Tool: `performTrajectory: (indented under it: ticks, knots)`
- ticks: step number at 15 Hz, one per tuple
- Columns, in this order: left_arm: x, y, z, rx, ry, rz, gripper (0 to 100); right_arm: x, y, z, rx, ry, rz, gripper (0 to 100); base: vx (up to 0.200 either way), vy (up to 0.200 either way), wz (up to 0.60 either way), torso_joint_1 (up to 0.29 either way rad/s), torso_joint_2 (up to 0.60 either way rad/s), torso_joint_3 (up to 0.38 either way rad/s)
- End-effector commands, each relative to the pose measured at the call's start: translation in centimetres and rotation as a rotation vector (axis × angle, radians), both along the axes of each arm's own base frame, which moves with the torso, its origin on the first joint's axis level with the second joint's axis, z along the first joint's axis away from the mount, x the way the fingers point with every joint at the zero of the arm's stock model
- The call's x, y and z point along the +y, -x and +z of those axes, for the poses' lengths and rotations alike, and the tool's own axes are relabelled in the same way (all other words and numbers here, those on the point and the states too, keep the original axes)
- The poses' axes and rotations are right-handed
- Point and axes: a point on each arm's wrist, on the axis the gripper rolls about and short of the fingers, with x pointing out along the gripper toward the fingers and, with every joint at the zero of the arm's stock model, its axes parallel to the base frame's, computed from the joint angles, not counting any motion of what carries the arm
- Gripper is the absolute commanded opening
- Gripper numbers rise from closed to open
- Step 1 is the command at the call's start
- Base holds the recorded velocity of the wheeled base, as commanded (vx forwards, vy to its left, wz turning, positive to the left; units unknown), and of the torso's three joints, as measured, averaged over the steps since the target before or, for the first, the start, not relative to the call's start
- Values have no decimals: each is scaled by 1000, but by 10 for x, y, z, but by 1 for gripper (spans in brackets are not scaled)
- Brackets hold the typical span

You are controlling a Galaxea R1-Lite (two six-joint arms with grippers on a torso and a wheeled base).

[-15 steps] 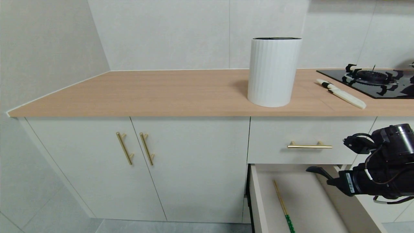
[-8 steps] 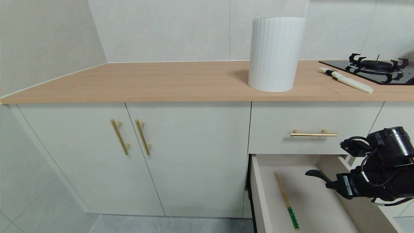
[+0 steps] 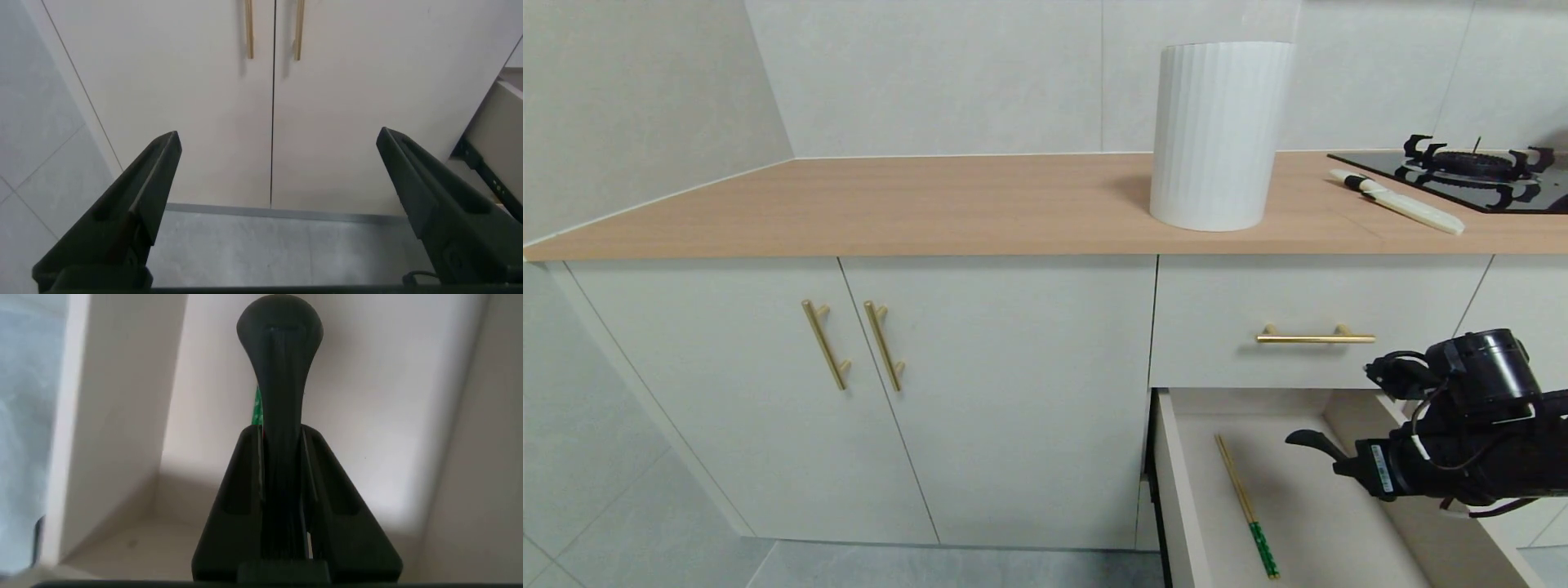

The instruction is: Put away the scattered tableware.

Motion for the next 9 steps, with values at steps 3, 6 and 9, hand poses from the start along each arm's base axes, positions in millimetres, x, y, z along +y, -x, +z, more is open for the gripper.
performTrajectory:
  ticks: [3, 6, 9]
  knots:
    - [0, 0, 0, 0, 0, 1, 100, 2, -17, -38, 50, 25, -18, 0, 0, 0, 0, 0, 0, 0]
    - [0, 0, 0, -1, 0, 1, 100, 2, -21, -55, 98, 32, -17, 0, 0, 0, 0, 0, 0, 0]
    - [0, 0, 0, 0, 0, 1, 100, 3, -27, -74, 106, 35, -19, 0, 0, 0, 0, 0, 0, 0]
